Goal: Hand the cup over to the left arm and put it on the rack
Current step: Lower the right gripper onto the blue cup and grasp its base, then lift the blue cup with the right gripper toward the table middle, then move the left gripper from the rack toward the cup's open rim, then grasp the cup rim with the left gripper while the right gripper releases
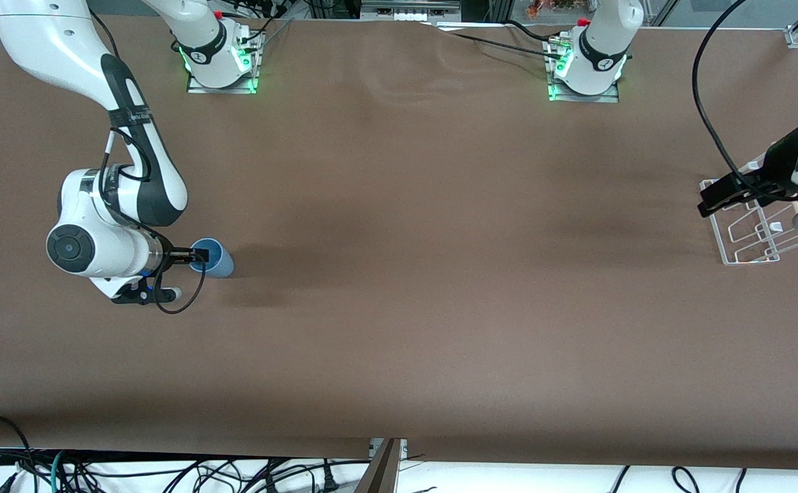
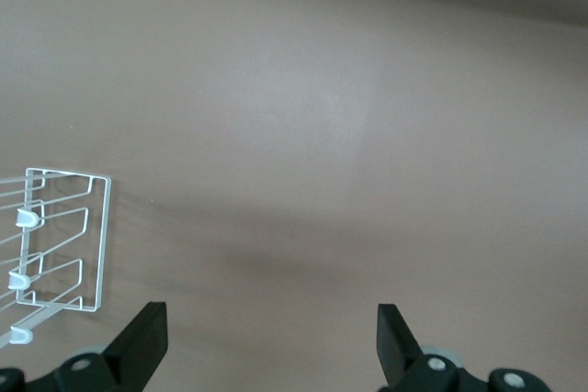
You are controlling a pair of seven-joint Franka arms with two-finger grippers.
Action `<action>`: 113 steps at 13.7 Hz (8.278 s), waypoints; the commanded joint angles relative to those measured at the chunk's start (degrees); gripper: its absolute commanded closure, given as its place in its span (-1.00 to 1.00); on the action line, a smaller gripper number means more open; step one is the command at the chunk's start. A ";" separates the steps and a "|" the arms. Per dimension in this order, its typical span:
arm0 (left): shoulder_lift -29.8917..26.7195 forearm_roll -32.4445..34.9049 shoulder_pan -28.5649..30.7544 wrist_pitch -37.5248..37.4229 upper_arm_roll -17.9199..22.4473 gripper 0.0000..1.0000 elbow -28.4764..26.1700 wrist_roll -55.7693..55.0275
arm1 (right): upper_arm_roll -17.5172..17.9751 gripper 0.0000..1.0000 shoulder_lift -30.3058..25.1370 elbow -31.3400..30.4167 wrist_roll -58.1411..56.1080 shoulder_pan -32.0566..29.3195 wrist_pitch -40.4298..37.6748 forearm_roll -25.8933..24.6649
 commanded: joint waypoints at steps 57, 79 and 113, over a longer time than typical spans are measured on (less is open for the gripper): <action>8.05 -14.45 -8.29 21.01 -9.99 -1.00 1.71 21.87 | 7.54 1.00 -0.59 21.01 29.25 21.06 4.82 54.18; 0.06 14.56 -14.11 57.24 -18.08 -1.00 -29.41 37.19 | 7.54 1.00 -0.85 21.09 28.10 20.89 3.51 54.10; 0.60 11.76 -4.37 39.11 -19.75 1.00 -20.97 39.39 | 5.43 -1.00 -4.02 28.65 26.70 7.88 -18.55 40.34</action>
